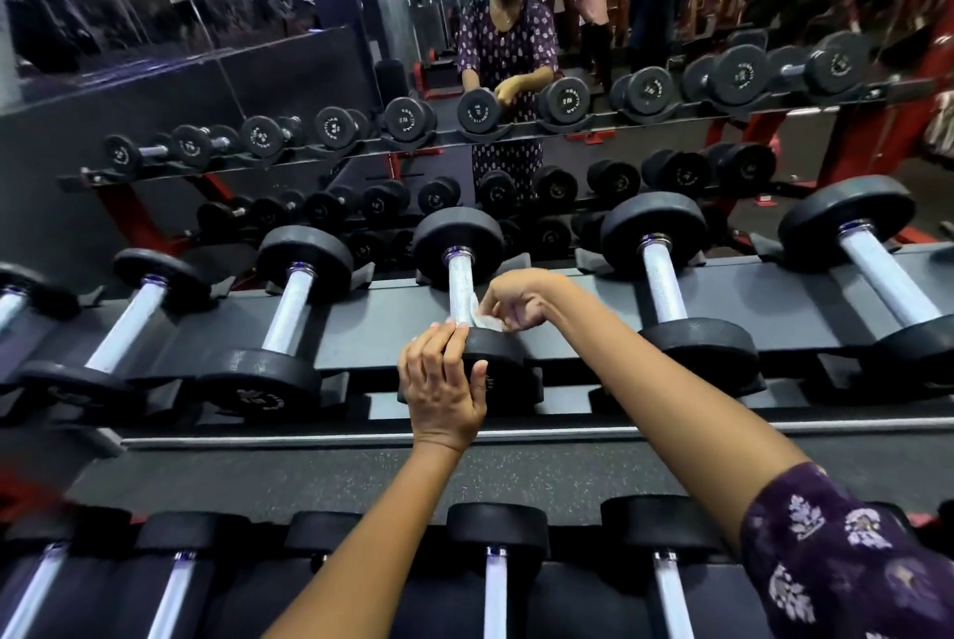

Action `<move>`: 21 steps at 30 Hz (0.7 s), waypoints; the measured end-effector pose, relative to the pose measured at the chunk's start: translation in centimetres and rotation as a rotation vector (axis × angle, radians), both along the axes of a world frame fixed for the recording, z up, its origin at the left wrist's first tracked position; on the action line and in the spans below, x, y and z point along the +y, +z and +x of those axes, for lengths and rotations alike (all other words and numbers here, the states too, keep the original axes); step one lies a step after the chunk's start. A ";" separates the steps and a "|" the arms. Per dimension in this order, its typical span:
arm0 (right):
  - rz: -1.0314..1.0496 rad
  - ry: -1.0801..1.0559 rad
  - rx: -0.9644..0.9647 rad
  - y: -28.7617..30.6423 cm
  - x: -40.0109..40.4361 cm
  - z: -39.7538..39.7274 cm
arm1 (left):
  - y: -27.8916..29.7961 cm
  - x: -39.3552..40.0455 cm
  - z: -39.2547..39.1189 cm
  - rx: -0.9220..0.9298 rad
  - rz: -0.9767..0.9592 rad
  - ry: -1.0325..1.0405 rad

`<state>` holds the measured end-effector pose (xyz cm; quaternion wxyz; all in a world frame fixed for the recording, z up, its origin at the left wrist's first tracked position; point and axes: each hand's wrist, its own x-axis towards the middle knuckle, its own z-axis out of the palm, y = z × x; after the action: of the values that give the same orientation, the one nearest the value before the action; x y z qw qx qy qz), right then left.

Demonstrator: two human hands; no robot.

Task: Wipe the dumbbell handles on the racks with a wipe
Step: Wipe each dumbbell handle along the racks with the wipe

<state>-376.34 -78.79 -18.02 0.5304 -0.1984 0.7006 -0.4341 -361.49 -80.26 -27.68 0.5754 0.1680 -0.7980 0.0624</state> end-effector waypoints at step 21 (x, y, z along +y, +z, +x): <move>-0.176 -0.192 -0.055 0.2 -0.9 -0.9 | 0.1 0.1 -0.1 0.003 0.006 -0.011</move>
<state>-377.26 -79.69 -17.86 0.4860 -0.1642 0.6609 -0.5478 -361.58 -80.20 -27.56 0.5766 0.1652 -0.7981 0.0566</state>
